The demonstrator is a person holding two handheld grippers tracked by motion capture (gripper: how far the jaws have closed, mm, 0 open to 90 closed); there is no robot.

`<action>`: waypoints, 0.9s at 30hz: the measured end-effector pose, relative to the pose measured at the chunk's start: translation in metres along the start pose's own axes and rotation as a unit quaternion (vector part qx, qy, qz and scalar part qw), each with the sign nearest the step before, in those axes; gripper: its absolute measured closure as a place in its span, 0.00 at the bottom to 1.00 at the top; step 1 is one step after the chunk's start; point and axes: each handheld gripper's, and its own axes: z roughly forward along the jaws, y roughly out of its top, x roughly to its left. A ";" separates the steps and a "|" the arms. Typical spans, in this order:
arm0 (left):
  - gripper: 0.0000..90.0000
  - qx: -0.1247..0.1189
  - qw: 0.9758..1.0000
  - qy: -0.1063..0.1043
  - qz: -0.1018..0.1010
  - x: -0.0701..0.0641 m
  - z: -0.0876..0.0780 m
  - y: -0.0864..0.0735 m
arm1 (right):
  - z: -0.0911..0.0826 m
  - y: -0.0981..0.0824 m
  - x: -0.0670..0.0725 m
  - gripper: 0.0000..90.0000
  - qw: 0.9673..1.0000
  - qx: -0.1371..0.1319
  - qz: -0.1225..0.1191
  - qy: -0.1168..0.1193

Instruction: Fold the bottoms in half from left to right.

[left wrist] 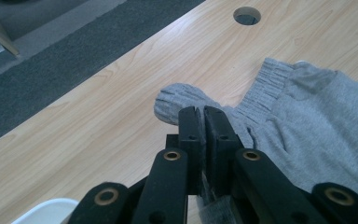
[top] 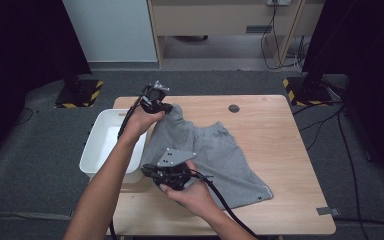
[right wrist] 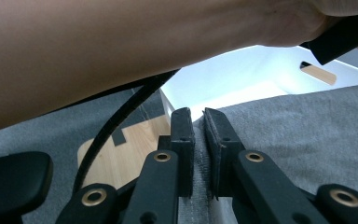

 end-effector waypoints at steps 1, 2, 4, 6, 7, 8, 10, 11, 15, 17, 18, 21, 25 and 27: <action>0.96 -0.001 1.000 0.000 -0.001 0.002 -0.002 0.000 | 0.001 0.001 0.001 0.92 1.000 0.000 -0.001 0.001; 0.96 -0.001 1.000 -0.001 -0.001 0.003 -0.003 -0.001 | 0.003 0.003 0.002 0.92 1.000 -0.001 -0.003 0.001; 0.96 0.000 1.000 0.000 -0.002 0.005 -0.007 -0.001 | 0.005 0.006 0.004 0.92 1.000 -0.005 -0.003 0.002; 0.96 0.001 1.000 0.002 -0.002 0.007 -0.009 -0.001 | 0.006 0.010 0.006 0.92 1.000 -0.007 -0.002 0.002; 0.96 0.001 1.000 0.002 -0.001 0.008 -0.011 -0.001 | 0.006 0.011 0.006 0.92 1.000 -0.008 -0.003 0.003; 0.96 -0.001 1.000 0.001 -0.004 0.008 -0.012 0.000 | 0.006 0.012 0.006 0.92 1.000 -0.010 -0.004 0.003; 0.96 -0.005 1.000 0.000 -0.007 0.009 -0.014 0.001 | 0.006 0.014 0.006 0.92 1.000 -0.010 -0.004 0.002; 0.96 -0.005 1.000 0.000 -0.008 0.009 -0.014 0.001 | 0.006 0.015 0.006 0.92 1.000 -0.011 -0.004 0.002; 0.96 -0.008 1.000 -0.004 -0.008 0.006 -0.012 0.005 | -0.002 0.016 0.003 0.92 1.000 -0.007 -0.007 -0.004; 0.96 -0.009 1.000 -0.007 -0.009 0.003 -0.010 0.008 | -0.008 0.015 0.001 0.92 1.000 -0.004 -0.007 -0.007; 0.96 -0.010 1.000 -0.008 -0.008 0.000 -0.008 0.010 | -0.013 0.014 -0.001 0.92 1.000 -0.002 -0.009 -0.011; 0.96 -0.009 1.000 -0.012 -0.005 -0.006 -0.002 0.015 | -0.028 0.011 -0.006 0.92 1.000 0.003 -0.007 -0.015; 0.96 -0.008 1.000 -0.017 -0.003 -0.016 0.009 0.022 | -0.050 0.004 -0.012 0.92 0.999 0.011 -0.014 -0.026; 0.96 -0.009 1.000 -0.020 -0.003 -0.020 0.015 0.026 | -0.061 0.000 -0.015 0.92 0.999 0.012 -0.013 -0.028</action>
